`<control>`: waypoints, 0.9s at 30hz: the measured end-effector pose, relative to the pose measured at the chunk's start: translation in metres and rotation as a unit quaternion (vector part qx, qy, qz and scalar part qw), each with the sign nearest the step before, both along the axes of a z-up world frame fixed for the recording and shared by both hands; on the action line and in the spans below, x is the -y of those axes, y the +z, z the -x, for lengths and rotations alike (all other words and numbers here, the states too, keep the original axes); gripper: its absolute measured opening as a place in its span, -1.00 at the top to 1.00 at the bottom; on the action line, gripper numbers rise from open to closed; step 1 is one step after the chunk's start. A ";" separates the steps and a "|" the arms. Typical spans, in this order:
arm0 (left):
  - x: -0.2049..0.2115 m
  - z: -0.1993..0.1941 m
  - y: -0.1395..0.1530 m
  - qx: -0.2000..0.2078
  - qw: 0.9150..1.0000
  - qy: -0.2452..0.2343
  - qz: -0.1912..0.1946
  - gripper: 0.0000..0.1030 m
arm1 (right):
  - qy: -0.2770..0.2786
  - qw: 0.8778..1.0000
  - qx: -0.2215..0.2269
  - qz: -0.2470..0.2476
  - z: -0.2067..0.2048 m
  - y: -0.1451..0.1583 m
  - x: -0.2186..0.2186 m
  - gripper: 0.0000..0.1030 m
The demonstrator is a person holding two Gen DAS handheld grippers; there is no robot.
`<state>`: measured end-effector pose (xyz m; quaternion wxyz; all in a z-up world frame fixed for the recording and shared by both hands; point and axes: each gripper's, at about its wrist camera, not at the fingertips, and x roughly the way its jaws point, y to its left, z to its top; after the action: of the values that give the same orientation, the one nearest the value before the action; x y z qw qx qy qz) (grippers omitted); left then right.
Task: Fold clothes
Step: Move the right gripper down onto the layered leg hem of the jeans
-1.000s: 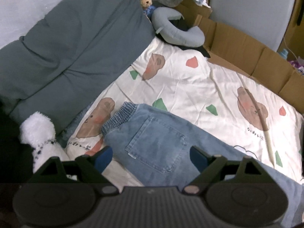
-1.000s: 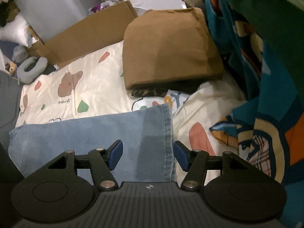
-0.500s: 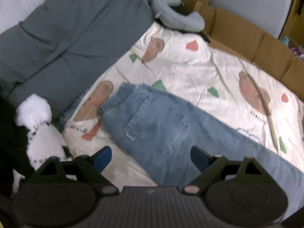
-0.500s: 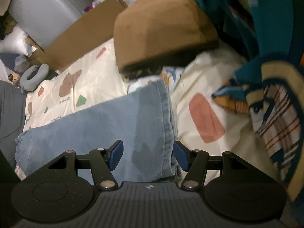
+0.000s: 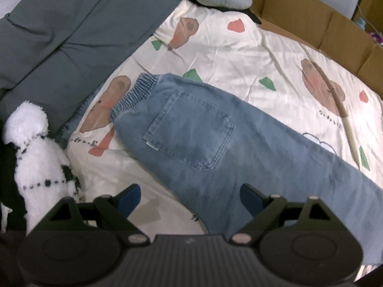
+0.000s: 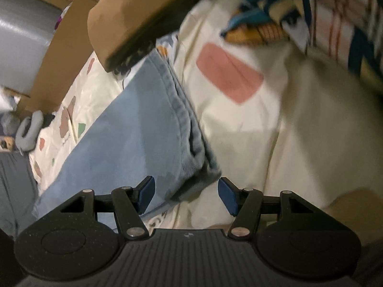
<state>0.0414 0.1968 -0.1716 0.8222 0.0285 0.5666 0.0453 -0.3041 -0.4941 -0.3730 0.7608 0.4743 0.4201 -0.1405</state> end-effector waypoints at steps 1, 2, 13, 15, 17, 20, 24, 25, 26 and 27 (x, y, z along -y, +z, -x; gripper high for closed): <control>0.000 0.000 0.000 -0.002 1.000 0.000 -0.001 -0.78 | -0.007 1.000 0.003 -0.011 0.001 -0.004 -0.002 -0.26; 0.000 0.001 -0.001 -0.003 1.000 0.001 -0.001 -0.78 | -0.014 1.000 0.006 -0.022 0.001 -0.008 -0.005 -0.26; -0.001 0.007 -0.007 -0.017 1.000 0.003 -0.002 -0.78 | -0.104 0.991 0.052 -0.068 0.007 -0.021 -0.001 -0.26; 0.000 0.007 -0.009 -0.019 1.000 0.001 -0.002 -0.78 | -0.095 0.991 0.066 -0.065 0.007 -0.014 -0.001 -0.24; 0.001 0.006 -0.011 -0.019 1.000 0.000 -0.001 -0.78 | -0.081 0.992 0.076 -0.065 0.006 -0.007 0.000 -0.12; 0.003 0.005 -0.015 -0.020 1.000 -0.002 0.003 -0.78 | -0.067 0.991 0.094 -0.066 0.001 0.002 0.004 -0.12; 0.006 0.005 -0.024 -0.028 1.000 -0.004 0.001 -0.78 | -0.071 0.990 0.101 -0.073 -0.007 0.000 0.010 -0.12; 0.006 0.005 -0.027 -0.030 1.000 -0.004 0.000 -0.78 | -0.072 0.990 0.096 -0.072 -0.010 -0.004 0.011 -0.12; 0.007 0.006 -0.029 -0.032 0.999 -0.005 0.000 -0.78 | -0.074 0.990 0.090 -0.074 -0.011 -0.007 0.011 -0.12; 0.007 0.006 -0.032 -0.034 0.999 -0.005 0.000 -0.78 | -0.076 0.991 0.085 -0.076 -0.013 -0.012 0.012 -0.12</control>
<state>0.0357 0.1894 -0.2032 0.8025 0.0330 0.5943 0.0407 -0.2914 -0.5060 -0.3846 0.7425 0.5717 0.3259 -0.1247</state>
